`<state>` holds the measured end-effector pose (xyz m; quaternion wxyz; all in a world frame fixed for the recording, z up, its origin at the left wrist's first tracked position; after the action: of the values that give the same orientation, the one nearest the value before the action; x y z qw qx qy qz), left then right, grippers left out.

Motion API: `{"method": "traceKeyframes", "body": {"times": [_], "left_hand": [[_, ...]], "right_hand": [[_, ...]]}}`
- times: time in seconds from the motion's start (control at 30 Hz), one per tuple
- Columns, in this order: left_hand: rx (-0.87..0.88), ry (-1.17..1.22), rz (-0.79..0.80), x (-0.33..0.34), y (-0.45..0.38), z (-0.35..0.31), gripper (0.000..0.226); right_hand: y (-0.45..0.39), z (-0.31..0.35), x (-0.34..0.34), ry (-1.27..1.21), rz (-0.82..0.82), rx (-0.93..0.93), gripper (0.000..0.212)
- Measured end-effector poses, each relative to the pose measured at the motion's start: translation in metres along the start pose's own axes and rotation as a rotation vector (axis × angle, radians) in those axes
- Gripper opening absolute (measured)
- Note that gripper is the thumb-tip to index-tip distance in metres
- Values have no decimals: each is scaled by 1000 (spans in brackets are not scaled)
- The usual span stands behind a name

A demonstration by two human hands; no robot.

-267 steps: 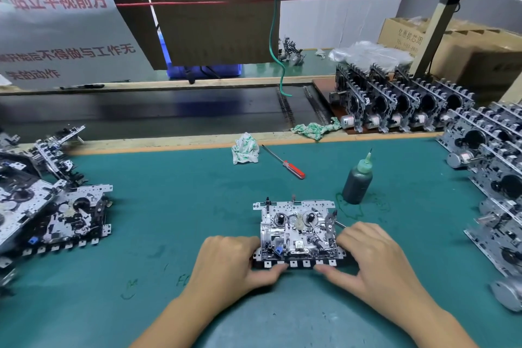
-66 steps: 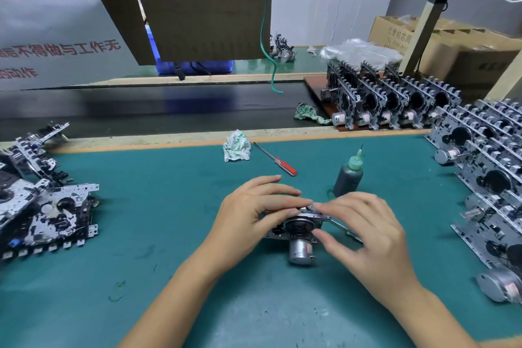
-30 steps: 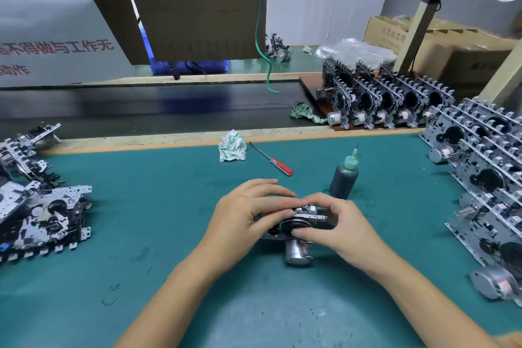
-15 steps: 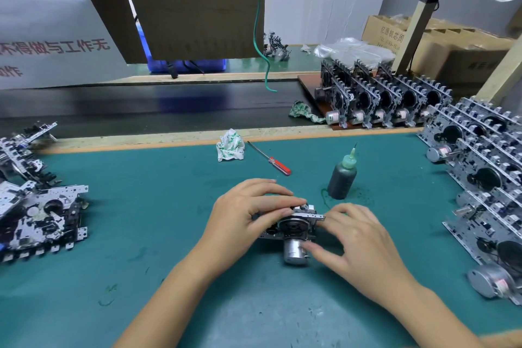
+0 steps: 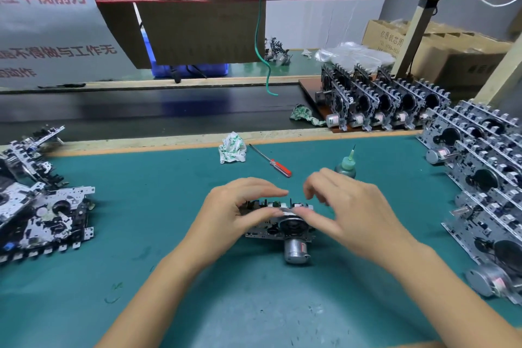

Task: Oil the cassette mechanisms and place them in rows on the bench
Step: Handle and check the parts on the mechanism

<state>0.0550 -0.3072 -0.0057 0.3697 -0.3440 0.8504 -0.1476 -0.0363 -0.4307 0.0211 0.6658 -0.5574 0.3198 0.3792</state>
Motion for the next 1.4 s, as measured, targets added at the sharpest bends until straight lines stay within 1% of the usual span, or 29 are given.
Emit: {"method": "traceKeyframes", "body": {"times": [0.1,0.2,0.33,0.47,0.57,0.7,0.8,0.87,0.97,1.03,1.13,1.23,1.4], "left_hand": [[42,-173,-68,-20,2,-2,14],[42,-287,-47,-28,5,-4,16],[39,-307,-22,-28,5,-6,13],[65,-305,3,-25,3,-11,13],[99,-313,25,-22,-2,-18,18],[219,-338,73,-11,-26,-46,16],[351,-352,122,8,-58,-75,15],[429,-348,133,19,-85,-97,12],[543,-303,145,38,-128,-128,12],[585,-290,145,54,-158,-142,13],[579,-347,180,85,-199,-145,16],[541,-489,275,127,-223,-131,20],[399,-689,518,199,-226,-91,37]], "right_hand": [[-13,11,5,109,94,-114,45],[-21,10,16,82,197,-144,45],[-20,15,18,80,144,-238,42],[-18,17,16,61,94,-267,41],[-14,17,10,14,91,-272,37],[-4,-1,-18,-46,74,-153,38],[0,-27,-52,-127,56,-13,38],[2,-44,-81,-156,20,44,40],[1,-71,-124,-108,-55,93,42],[-2,-92,-144,-50,-100,131,44],[-6,-132,-153,31,-127,218,48],[-4,-173,-136,114,-109,318,46],[4,-227,-90,241,52,457,48]]}}
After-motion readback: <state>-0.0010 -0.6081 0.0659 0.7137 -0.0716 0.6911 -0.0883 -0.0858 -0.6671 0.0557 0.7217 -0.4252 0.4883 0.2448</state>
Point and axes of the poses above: each hand's wrist, its own y-axis away from the middle knuckle, its own x-axis out of the palm, z = x × y, the point moved 7 cm from there along -y, towards the middle knuckle, and after that the axes turned 6 degrees about x, right-handed, at the moved point
